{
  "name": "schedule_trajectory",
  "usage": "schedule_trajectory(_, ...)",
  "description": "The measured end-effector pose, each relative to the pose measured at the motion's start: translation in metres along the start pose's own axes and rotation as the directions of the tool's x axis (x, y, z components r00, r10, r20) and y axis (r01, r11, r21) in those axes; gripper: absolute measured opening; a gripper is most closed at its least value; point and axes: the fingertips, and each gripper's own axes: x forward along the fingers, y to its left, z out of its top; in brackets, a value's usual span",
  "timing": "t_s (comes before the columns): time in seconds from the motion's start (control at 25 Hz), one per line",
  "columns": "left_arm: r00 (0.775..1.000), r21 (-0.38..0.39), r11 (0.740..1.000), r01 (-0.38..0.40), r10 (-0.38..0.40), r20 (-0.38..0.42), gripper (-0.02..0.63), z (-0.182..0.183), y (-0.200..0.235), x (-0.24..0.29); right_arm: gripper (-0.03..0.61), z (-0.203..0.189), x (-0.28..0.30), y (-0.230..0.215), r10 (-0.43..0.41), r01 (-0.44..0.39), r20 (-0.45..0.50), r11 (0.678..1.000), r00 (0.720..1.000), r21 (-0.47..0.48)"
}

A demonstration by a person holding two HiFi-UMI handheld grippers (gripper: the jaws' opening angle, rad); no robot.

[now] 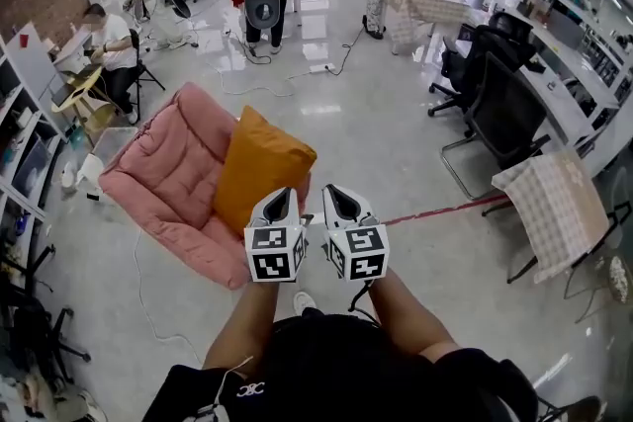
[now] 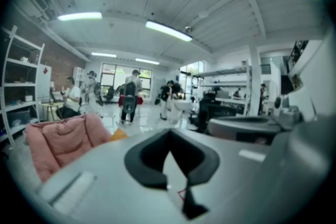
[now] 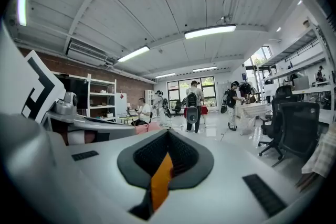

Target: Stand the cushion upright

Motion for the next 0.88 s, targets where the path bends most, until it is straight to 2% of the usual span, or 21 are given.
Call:
schedule_trajectory(0.56,1.000,-0.004,1.000,-0.009,0.009,0.002,-0.005,0.034,0.072,0.098,-0.003,0.022,0.122,-0.029,0.001,-0.001,-0.007,1.000,1.000,0.011)
schedule_trajectory(0.88,0.999,-0.042,0.999,-0.021,0.019,-0.037,-0.005,0.025,0.111,0.126,-0.003,0.012,0.171,-0.019,0.025,-0.025,-0.061,1.000,0.998,0.011)
